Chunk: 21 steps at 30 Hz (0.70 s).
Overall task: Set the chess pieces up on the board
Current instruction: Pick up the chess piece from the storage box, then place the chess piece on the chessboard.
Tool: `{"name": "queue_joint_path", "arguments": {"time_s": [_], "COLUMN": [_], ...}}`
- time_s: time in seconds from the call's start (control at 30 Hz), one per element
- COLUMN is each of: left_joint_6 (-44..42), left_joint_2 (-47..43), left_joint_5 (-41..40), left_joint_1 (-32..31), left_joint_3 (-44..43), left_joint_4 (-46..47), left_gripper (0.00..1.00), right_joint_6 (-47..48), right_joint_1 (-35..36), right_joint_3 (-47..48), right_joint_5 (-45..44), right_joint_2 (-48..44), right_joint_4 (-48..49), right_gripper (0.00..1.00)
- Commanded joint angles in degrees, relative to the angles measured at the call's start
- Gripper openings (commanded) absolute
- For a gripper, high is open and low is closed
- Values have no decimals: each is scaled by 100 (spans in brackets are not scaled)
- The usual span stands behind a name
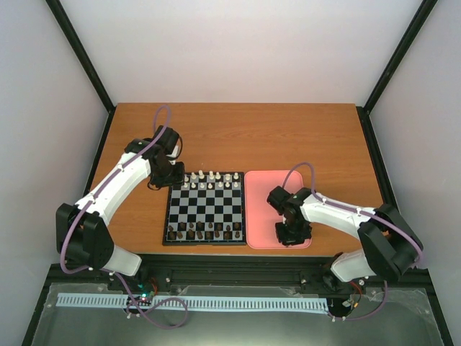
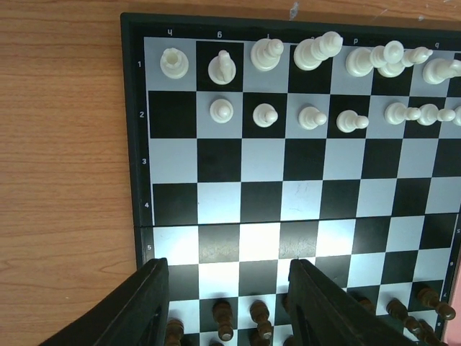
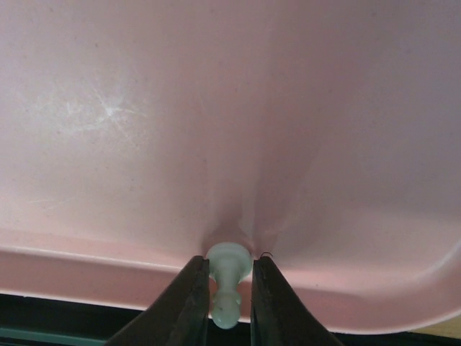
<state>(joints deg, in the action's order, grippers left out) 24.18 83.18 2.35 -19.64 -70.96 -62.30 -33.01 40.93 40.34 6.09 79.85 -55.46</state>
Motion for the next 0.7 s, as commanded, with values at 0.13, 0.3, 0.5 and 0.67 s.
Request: {"name": "queue_joint_path", "arguments": {"time_s": [0.13, 0.3, 0.5, 0.67], "left_joint_6": [-89, -96, -72, -114], "left_joint_2": [-86, -120, -382, -604], "left_joint_5": [-111, -179, 417, 849], "left_joint_1": [13, 44, 763, 1574], "left_joint_3": [-15, 35, 387, 679], "left_joint_4": [-146, -159, -13, 120], "left_gripper": [48, 48, 48, 48], "right_joint_6": [179, 312, 505, 805], "right_joint_1": [3, 3, 24, 319], "right_joint_3": [198, 622, 2001, 3812], "right_joint_5": [-324, -358, -221, -118], "right_joint_2": [223, 288, 620, 1673], "right_joint_4": [-22, -223, -659, -933], "right_gripper": [4, 3, 3, 3]}}
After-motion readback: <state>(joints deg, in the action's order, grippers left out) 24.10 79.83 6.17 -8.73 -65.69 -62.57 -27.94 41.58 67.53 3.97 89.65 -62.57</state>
